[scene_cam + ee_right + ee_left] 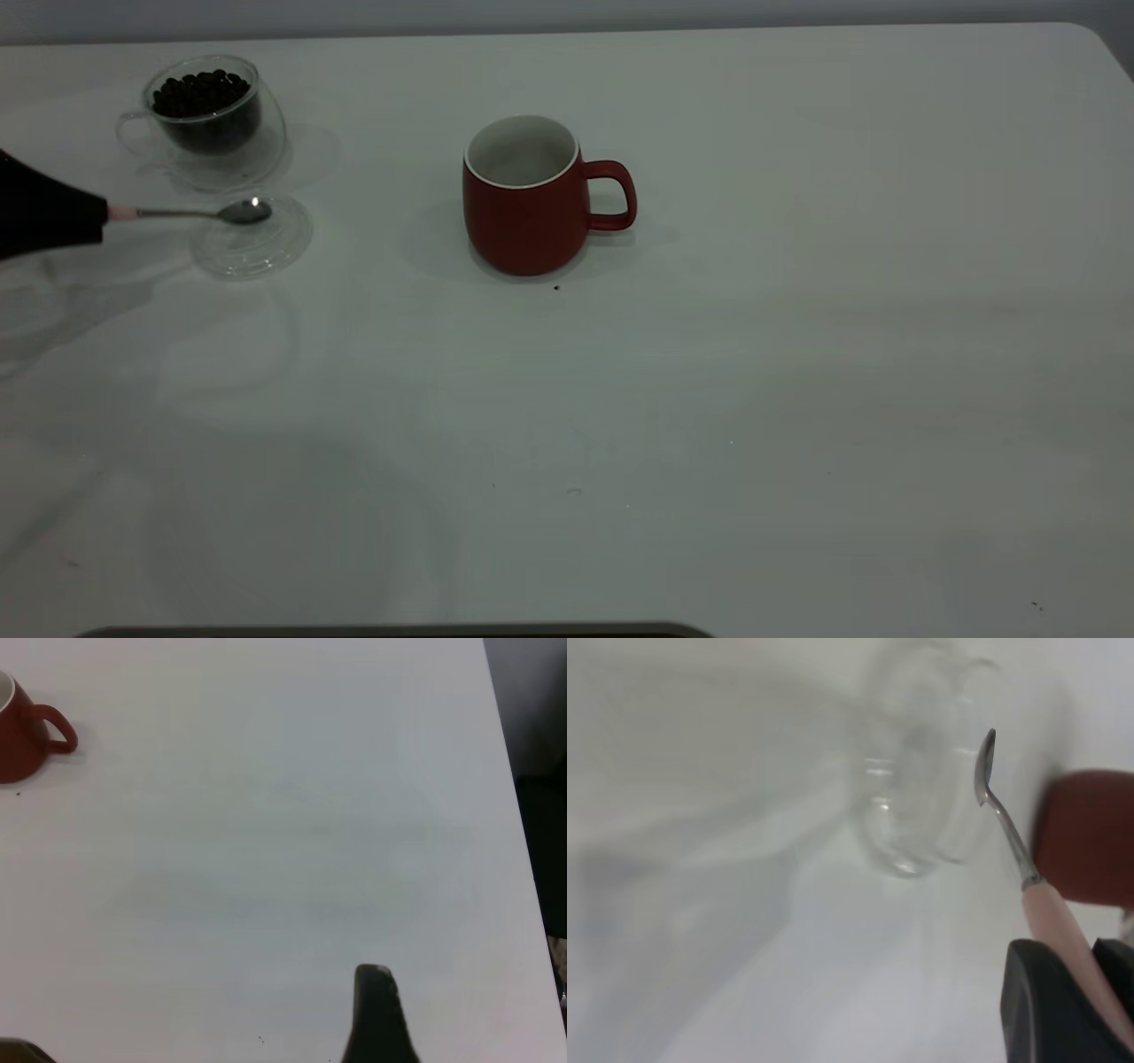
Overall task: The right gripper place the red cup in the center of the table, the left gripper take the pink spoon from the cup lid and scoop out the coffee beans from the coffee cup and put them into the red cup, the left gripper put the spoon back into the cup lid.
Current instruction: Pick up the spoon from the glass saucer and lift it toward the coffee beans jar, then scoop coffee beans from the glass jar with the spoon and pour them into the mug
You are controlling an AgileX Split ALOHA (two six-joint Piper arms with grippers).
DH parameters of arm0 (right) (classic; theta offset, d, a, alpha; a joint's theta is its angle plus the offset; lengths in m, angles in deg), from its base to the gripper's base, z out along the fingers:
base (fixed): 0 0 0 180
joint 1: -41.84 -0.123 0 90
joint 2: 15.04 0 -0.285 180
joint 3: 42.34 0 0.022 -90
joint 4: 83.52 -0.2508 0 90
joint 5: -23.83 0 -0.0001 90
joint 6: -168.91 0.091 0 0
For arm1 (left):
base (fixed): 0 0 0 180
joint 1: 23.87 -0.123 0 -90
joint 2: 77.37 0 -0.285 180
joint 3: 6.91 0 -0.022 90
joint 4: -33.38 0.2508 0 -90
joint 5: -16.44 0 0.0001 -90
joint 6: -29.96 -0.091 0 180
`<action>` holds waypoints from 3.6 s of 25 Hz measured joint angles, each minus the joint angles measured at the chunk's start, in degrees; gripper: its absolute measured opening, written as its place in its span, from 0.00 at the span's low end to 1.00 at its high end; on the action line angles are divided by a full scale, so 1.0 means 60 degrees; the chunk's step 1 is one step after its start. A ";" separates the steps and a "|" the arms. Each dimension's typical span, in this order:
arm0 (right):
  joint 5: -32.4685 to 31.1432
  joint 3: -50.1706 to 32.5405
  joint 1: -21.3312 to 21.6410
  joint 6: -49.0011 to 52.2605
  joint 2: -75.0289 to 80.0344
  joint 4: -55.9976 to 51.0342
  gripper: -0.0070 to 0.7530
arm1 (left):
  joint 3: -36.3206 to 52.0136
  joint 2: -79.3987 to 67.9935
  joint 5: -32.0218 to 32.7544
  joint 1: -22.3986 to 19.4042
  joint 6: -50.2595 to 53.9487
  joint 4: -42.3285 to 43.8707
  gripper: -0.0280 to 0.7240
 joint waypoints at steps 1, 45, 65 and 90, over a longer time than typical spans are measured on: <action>0.0000 0.0000 0.0000 0.0000 0.0000 0.0000 0.74 | 0.0000 0.0050 0.0249 0.0000 0.0000 0.0050 0.20; 0.0000 0.0000 0.0000 0.0000 0.0000 0.0000 0.74 | -0.2940 -0.0482 0.0507 -0.0517 0.0793 0.0235 0.20; 0.0000 0.0000 0.0000 0.0000 -0.0037 0.0000 0.74 | -0.2940 -0.0541 0.0022 -0.0037 0.1303 0.0112 0.20; 0.0000 0.0000 0.0000 0.0000 -0.0048 0.0000 0.74 | -0.2940 -0.0541 0.0549 -0.0037 0.3472 0.0112 0.20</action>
